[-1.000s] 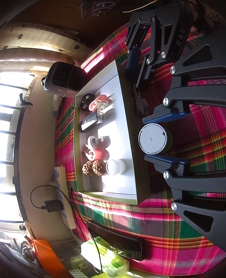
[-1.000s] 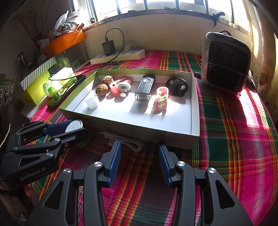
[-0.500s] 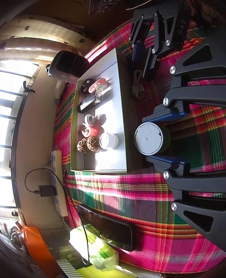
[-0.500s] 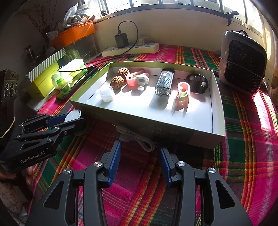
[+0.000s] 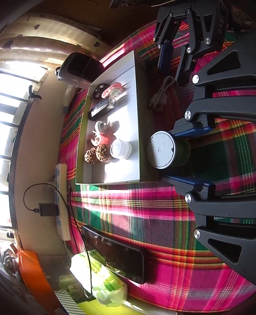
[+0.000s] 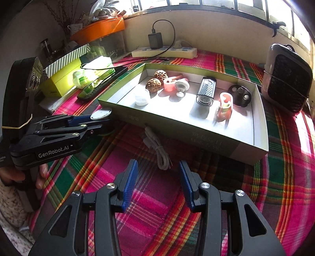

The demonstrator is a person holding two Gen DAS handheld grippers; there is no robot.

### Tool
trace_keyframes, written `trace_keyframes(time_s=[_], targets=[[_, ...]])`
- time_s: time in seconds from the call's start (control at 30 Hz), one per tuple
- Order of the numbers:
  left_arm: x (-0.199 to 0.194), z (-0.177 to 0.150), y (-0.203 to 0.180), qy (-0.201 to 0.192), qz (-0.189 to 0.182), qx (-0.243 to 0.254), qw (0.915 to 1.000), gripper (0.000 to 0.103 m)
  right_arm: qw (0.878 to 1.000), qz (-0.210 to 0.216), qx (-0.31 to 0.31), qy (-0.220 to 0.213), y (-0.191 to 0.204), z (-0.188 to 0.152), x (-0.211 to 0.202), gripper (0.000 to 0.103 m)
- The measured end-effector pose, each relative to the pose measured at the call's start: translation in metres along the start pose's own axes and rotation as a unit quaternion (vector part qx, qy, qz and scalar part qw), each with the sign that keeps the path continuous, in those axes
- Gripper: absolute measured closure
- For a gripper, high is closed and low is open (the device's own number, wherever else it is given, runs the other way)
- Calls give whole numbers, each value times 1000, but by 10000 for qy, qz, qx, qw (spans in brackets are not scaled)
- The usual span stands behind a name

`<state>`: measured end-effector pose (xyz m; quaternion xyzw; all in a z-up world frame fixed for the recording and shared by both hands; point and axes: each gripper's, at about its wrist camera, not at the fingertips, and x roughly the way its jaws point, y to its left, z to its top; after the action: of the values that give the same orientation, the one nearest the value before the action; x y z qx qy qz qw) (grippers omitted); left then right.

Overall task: Organize objects
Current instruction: 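Grasp the coiled white USB cable with the right gripper while the left gripper holds the spool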

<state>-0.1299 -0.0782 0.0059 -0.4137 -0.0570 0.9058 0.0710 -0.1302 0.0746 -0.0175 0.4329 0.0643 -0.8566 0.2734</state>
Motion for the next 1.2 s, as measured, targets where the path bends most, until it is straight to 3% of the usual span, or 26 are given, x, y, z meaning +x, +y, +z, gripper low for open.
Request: trace_keyframes(time_s=[0.27, 0.7, 1.07, 1.2], targets=[[-3, 1, -5, -41, -217, 78, 9997, 70, 9989, -245, -404, 38, 13, 13, 15, 59], [-1, 5, -5, -36, -24, 27, 10000, 69, 9973, -400, -611, -23, 24, 16, 22, 60], [-2, 5, -4, -64, -43, 2, 10000, 71, 9970, -294, -714, -45, 32, 14, 20, 84], [-3, 5, -4, -74, -39, -2, 10000, 71, 9970, -316, -711, -53, 33, 12, 19, 84]])
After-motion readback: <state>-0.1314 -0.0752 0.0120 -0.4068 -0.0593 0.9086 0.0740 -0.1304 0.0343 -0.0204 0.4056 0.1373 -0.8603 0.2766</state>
